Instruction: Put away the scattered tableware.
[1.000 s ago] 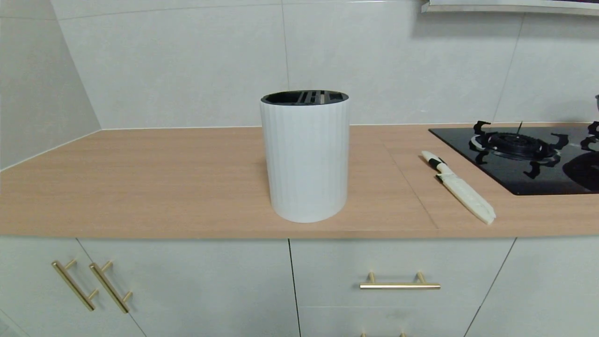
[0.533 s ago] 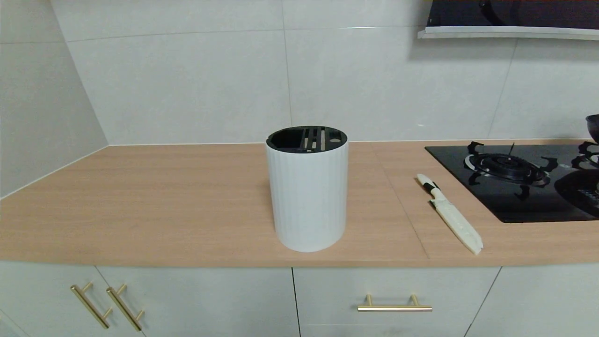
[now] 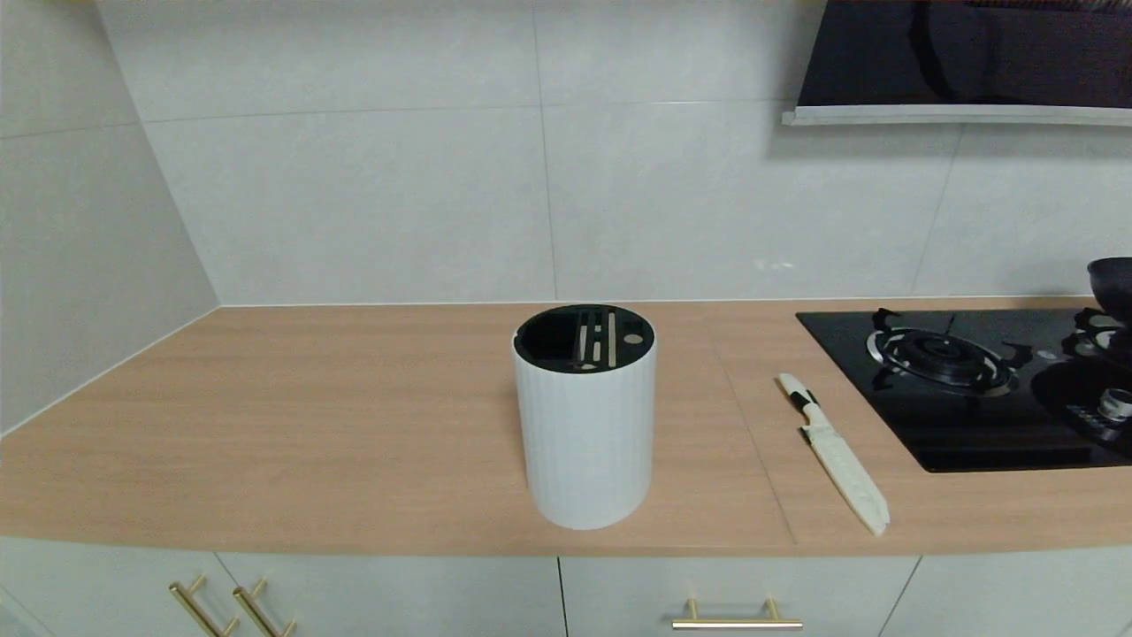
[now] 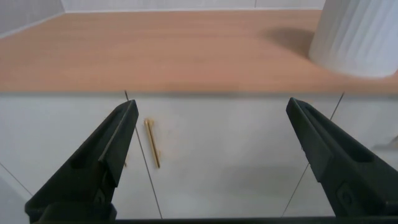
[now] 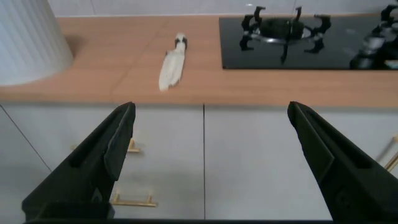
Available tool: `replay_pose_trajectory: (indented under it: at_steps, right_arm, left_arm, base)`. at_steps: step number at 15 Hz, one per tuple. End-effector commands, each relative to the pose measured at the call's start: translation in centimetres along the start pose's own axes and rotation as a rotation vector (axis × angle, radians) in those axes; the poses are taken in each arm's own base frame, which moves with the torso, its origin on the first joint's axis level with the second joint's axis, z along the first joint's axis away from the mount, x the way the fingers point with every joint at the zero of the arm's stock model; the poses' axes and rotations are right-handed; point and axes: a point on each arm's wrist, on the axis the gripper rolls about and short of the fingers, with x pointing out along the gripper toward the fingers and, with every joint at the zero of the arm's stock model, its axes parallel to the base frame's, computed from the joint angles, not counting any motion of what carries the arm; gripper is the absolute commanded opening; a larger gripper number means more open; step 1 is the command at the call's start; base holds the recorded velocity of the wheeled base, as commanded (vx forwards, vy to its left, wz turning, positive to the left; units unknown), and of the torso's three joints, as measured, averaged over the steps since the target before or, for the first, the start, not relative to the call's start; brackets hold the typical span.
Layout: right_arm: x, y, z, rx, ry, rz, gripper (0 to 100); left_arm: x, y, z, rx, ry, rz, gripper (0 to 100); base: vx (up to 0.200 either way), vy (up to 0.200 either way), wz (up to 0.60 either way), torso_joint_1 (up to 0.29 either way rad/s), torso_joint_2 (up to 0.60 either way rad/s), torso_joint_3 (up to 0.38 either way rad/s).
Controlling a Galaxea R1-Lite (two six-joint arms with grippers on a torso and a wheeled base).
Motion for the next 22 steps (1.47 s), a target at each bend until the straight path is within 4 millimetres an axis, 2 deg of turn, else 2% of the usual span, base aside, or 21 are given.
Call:
replay_pose_trajectory:
  at_steps: [1, 9, 15, 22]
  right_arm:
    - [0.01, 0.0, 0.01, 0.0, 0.0, 0.0, 100]
    - [0.01, 0.0, 0.01, 0.0, 0.0, 0.0, 100]
    - [0.01, 0.0, 0.01, 0.0, 0.0, 0.0, 100]
    - [0.01, 0.0, 0.0, -0.007, 0.002, 0.0, 100]
  left_arm:
    - [0.0, 0.0, 0.0, 0.0, -0.001, 0.001, 100]
    - [0.0, 0.0, 0.0, 0.0, -0.001, 0.001, 100]
    - [0.0, 0.0, -0.02, 0.0, 0.001, 0.001, 100]
    - [0.0, 0.0, 0.0, 0.0, -0.001, 0.002, 100]
  base:
    - [0.0, 0.0, 0.0, 0.251, -0.55, -0.3]
    - [0.0, 0.0, 0.0, 0.268, -0.57, -0.305]
    - [0.0, 0.0, 0.0, 0.198, -0.4, -0.218]
    - [0.0, 0.0, 0.0, 0.012, -0.03, -0.016]
